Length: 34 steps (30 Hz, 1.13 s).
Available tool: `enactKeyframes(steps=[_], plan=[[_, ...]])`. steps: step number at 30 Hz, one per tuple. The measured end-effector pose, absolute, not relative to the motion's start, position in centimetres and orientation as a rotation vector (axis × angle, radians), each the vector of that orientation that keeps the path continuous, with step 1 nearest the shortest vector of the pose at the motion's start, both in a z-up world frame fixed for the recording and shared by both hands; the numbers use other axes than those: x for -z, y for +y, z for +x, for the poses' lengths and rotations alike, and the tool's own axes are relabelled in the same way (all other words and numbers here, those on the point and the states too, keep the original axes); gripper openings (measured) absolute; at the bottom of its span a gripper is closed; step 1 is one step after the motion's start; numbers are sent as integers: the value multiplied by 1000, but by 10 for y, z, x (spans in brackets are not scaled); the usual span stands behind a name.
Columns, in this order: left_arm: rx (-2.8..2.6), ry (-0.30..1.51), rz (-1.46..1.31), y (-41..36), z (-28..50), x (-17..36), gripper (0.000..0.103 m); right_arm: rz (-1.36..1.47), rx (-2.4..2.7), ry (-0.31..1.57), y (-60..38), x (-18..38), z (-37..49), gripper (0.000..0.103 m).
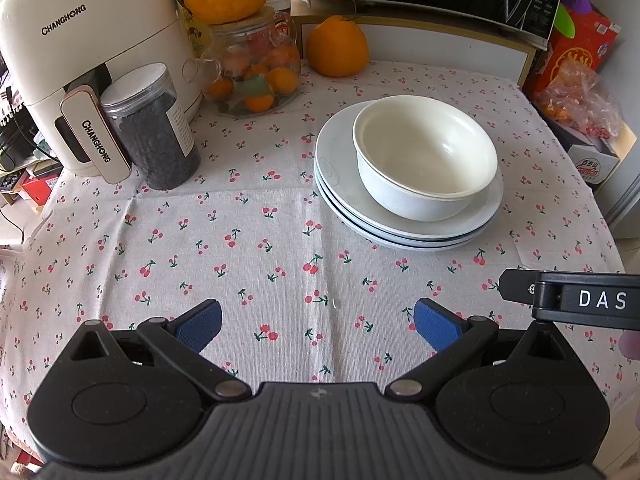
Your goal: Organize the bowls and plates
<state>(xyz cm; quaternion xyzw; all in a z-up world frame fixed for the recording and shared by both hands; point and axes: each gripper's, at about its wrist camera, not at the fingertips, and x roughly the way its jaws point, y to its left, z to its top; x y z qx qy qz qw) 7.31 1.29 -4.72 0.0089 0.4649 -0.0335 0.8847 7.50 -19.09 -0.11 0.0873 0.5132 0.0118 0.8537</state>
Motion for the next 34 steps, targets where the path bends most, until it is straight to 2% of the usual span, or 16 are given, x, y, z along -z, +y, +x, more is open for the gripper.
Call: enactKeyframes(steps=[34], plan=[[83, 966, 26, 12, 74, 46, 102, 183, -26, 1082, -191, 3, 75, 89]])
